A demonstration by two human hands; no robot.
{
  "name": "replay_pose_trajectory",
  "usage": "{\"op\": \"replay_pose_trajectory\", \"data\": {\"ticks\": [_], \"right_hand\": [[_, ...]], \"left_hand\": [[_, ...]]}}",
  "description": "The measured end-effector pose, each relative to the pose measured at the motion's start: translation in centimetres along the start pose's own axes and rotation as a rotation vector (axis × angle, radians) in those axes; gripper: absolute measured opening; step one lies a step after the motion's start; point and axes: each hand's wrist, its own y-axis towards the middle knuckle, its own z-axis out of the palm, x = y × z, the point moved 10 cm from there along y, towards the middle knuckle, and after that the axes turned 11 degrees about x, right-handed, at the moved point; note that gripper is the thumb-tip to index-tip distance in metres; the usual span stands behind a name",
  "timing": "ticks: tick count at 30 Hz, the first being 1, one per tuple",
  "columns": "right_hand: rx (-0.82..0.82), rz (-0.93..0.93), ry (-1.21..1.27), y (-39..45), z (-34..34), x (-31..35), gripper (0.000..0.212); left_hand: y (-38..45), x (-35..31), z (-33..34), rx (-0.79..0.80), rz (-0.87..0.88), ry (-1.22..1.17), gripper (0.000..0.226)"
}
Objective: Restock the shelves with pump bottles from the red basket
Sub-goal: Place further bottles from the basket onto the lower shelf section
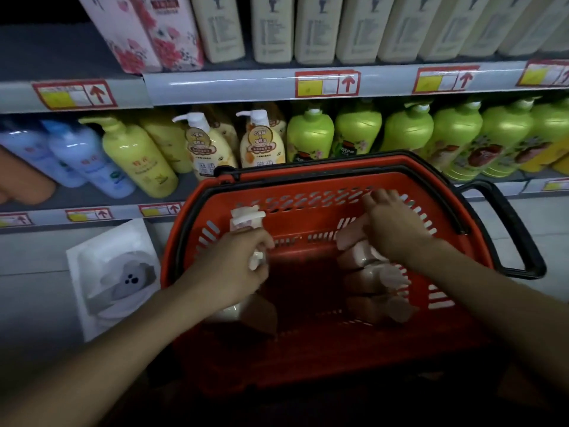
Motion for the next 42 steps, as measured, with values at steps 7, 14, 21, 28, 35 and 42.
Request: {"op": "replay_pose_trajectory", "data": {"ticks": [7,14,21,28,35,42], "right_hand": [[0.077,0.120,-0.093,0.5,0.6,-3.9,0.058],[-0.018,-0.035,-0.089,-1.0,-0.9,0.9,0.048],[-0.470,-0.114,0.295,-6.1,-11.0,4.2,0.039],[-0.466,-0.137,0.990,-9.2,-13.4,4.1,0.025],[-0.297,-0.249,1.209,-8.7,-12.7,2.2,0.041],[0.076,-0.505,1.394,-9.6,-10.0,8.4,0.031]], "left_hand": [[-0.2,-2.5,0.3,-0.035,0.123,-0.015,0.029],[0.2,-3.3,0.5,-0.023,0.154,0.037,0.032],[1.6,-4.5,0.6,-0.040,0.176,0.075,0.061],[0.4,-5.5,-1.9,-0.343,0.143,-0.182,0.083],[1.2,-4.2,-2.7,-0.145,0.031,-1.040,0.064],[-0.1,-7.6,-6.6,-0.107,0.181,-1.372,0.054]]}}
